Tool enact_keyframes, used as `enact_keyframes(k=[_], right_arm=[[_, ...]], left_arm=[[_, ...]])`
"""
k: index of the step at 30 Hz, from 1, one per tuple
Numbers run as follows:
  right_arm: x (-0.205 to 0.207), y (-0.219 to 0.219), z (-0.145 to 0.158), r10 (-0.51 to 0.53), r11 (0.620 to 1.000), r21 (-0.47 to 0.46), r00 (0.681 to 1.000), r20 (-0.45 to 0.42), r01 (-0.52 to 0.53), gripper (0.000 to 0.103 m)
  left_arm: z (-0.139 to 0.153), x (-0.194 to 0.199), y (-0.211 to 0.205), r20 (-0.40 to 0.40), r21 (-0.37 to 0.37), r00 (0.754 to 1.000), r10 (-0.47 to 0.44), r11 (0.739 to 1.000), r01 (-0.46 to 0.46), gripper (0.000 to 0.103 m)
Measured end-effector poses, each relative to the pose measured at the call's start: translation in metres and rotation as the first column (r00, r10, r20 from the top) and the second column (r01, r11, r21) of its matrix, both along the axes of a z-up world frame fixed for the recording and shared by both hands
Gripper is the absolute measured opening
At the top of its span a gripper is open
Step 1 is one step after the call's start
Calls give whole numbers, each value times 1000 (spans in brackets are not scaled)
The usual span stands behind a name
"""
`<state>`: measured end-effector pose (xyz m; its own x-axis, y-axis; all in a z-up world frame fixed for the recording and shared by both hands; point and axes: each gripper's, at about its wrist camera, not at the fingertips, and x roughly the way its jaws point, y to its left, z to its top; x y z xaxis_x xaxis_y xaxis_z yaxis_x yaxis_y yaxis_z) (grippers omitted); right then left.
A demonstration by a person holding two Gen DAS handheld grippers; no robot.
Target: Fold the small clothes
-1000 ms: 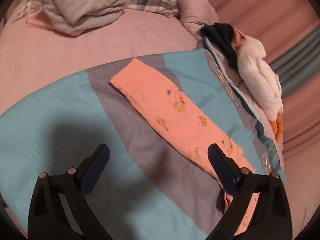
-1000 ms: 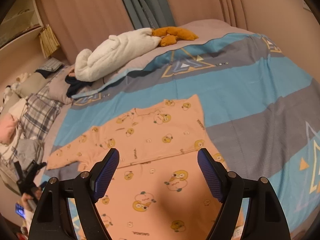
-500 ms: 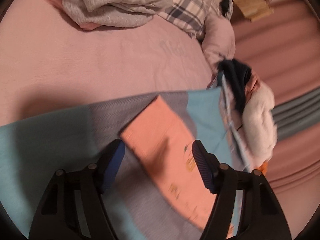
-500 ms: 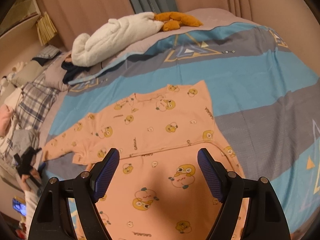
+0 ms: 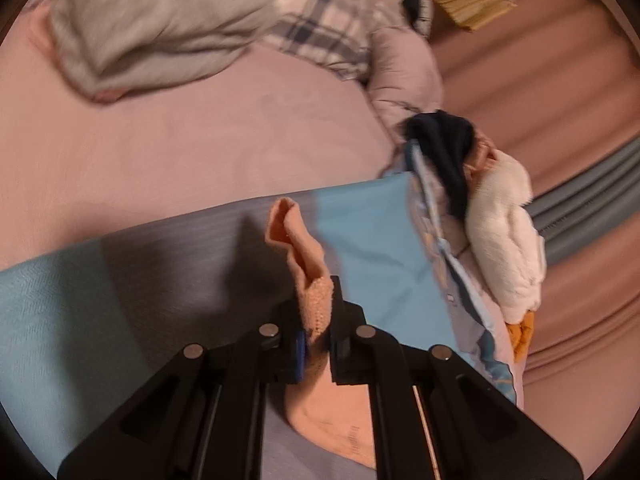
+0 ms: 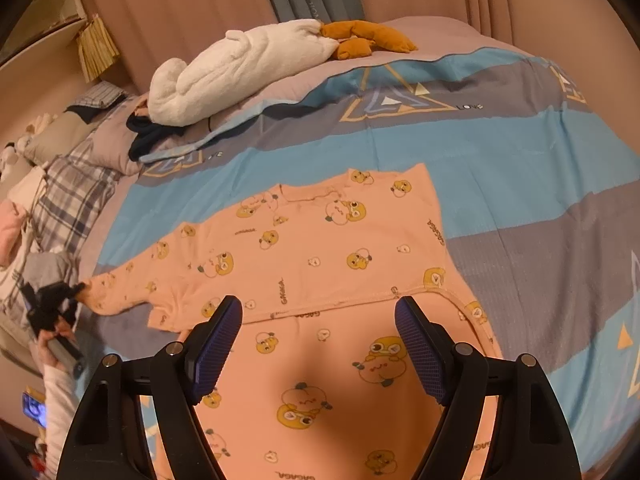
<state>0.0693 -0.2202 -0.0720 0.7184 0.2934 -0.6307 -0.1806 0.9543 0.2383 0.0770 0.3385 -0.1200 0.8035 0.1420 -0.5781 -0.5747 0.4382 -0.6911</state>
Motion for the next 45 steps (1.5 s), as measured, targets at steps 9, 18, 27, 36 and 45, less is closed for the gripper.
enact_keyframes(k=[9,18,27,36,45], right_arm=[[-1,-2,6,-26,1000,19,999,28,25,80],[-1,-10,5,-44,998,35,999,21,44,80],[1,-16,-1,-50,998,37,999,0,50,80],[6,-18,-10,-49,998,37,998,-30,50,80],[12,-19,-15,-48,997,54,997,-55,51,80]], left_arm=[[65,24,-82,38,205,971,-237,953,225,7],[85,58,-180,0,312,886,-465,841,441,7],[41,85,-245,-138,295,789,-599,735,610,7],[-17,99,-265,-219,113,719,-659,715,690,7],[-37,104,-271,-277,72,704,-654,716,694,8]])
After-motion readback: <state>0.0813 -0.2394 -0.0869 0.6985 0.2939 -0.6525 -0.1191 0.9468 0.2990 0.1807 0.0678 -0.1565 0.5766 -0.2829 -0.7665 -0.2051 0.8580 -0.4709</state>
